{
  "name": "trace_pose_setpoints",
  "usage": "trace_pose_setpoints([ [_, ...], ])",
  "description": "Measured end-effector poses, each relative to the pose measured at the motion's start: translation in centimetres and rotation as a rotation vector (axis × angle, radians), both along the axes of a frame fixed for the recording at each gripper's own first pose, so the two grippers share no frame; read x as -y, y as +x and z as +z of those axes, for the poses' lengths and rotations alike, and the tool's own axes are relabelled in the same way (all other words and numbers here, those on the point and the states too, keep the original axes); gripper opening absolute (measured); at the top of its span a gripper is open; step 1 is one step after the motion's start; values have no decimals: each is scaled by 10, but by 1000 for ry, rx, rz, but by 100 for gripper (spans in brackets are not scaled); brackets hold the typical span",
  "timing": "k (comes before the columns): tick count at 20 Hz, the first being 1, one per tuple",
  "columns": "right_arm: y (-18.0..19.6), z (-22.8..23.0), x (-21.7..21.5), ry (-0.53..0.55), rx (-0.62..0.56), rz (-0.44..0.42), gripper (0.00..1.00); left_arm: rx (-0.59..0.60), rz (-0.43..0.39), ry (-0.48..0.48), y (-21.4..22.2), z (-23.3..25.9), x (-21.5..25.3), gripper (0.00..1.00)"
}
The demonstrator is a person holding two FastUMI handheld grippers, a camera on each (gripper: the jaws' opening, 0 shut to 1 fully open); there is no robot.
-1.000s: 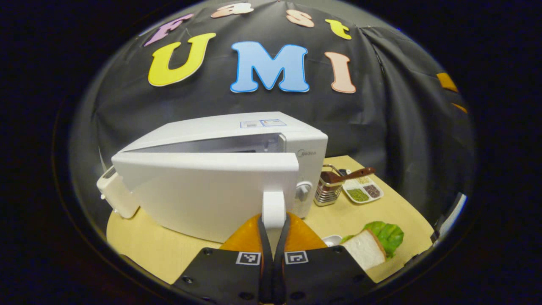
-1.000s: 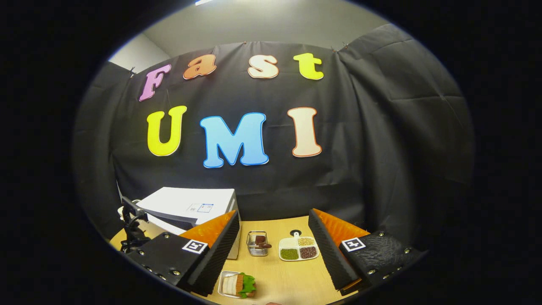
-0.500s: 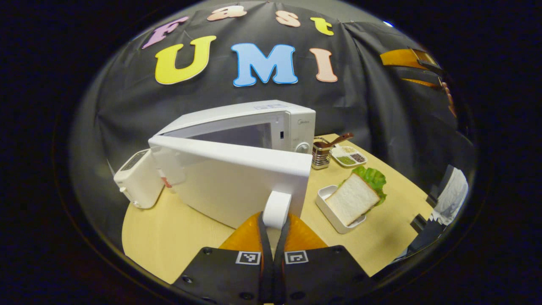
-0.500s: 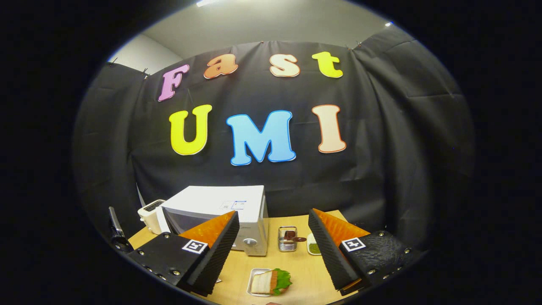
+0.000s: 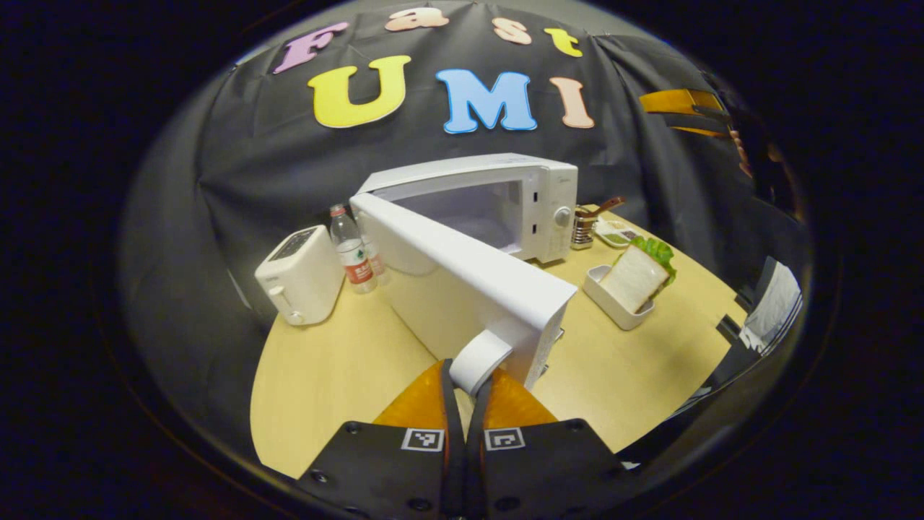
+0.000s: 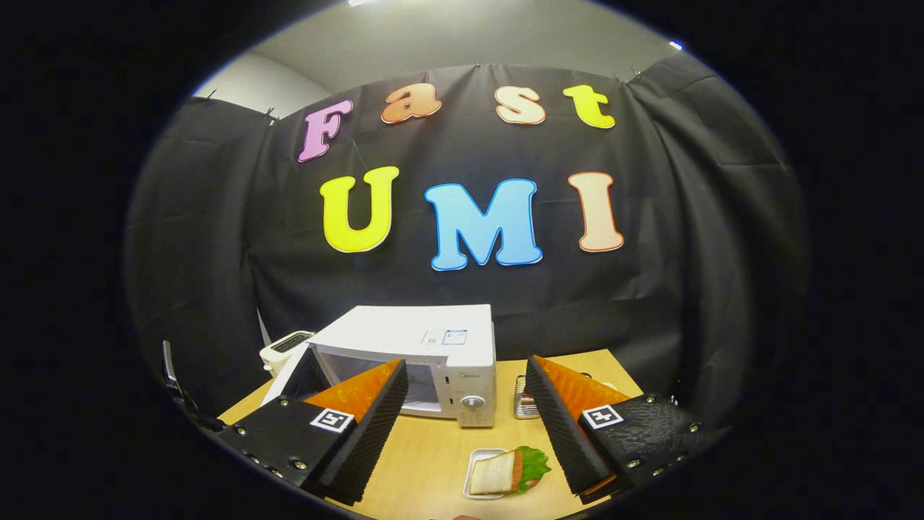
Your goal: Open the microwave oven with the left hand, put the food in, and close the microwave oven.
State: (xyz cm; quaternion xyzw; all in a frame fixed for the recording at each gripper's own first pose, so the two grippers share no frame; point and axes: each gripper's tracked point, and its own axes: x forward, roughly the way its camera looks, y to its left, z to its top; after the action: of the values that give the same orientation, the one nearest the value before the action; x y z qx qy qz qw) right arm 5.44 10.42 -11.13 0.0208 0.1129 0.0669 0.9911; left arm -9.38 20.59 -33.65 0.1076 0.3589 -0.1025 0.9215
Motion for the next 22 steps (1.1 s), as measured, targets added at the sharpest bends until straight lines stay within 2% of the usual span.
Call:
trace_pose_setpoints([
  [2, -2, -6, -11, -3, -8, 0, 99, 11, 13, 10, -6, 1, -28, 6],
  [7, -10, -21, -30, -8, -43, -14, 99, 30, -19, 14, -8, 3, -69, 6],
  [13, -20, -30, -33, -18, -82, -50, 99, 50, -34, 9, -7, 2, -97, 6],
  [18, -23, -41, -26, -33, -113, -63, 99, 70, -4, -21, -6, 3, -111, 7],
  [20, -21, -50, -19, -31, -139, -63, 99, 68, 11, -51, -11, 0, -113, 11],
  [22, -20, -63, -8, -30, -170, -75, 99, 92, 61, -48, -17, 8, -125, 27],
])
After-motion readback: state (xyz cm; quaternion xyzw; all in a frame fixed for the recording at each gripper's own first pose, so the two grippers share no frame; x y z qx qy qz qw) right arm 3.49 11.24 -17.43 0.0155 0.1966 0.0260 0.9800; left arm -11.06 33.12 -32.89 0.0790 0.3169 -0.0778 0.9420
